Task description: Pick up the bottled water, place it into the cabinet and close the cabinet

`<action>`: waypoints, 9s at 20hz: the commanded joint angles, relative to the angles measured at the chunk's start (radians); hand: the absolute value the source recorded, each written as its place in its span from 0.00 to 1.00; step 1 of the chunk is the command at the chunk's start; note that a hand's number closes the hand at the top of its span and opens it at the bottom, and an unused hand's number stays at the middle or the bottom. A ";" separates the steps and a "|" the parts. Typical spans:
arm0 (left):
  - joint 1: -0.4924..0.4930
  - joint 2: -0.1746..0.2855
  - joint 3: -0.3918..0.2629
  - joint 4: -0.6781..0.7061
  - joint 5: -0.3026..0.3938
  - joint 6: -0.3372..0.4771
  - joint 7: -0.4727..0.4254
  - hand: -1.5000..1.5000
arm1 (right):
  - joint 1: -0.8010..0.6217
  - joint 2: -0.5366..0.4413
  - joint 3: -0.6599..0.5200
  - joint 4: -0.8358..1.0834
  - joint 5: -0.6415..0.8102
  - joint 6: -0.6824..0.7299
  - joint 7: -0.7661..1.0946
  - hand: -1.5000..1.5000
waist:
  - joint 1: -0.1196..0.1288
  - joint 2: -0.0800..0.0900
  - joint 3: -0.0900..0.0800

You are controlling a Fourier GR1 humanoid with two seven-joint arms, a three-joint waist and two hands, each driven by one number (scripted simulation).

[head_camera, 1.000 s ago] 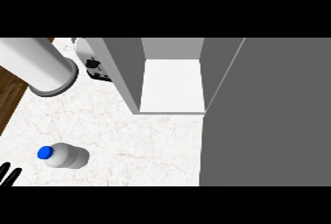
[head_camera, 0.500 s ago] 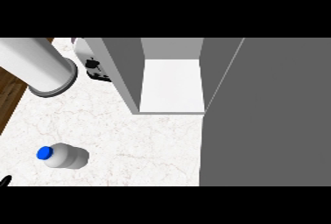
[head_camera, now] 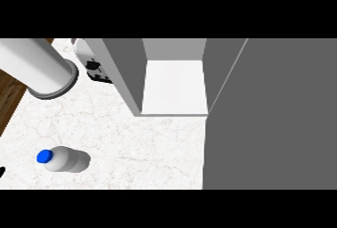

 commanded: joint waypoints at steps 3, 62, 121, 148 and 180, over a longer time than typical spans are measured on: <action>-0.132 0.027 0.042 0.143 -0.091 -0.007 -0.039 0.00 | 0.008 -0.005 0.007 -0.075 -0.010 -0.017 0.055 0.00 | -0.001 0.001 0.000; -0.781 0.086 -0.067 1.557 -0.509 -0.132 -0.668 0.00 | 0.084 -0.012 0.070 0.034 0.029 0.053 -0.104 0.00 | -0.021 0.005 -0.003; -0.645 -0.146 -0.477 0.609 -0.168 0.485 -0.236 1.00 | 0.091 0.002 0.190 0.092 0.098 0.007 -0.139 0.00 | -0.005 -0.001 0.000; -1.312 -0.138 -0.648 1.016 -0.312 1.072 -0.250 1.00 | 0.020 -0.016 0.157 0.132 0.056 -0.003 -0.132 0.00 | -0.041 0.010 0.000; -1.663 -0.089 -0.593 1.813 -0.447 1.323 -0.502 0.00 | -0.068 -0.031 0.140 0.192 0.023 0.014 -0.138 0.00 | -0.064 0.030 -0.001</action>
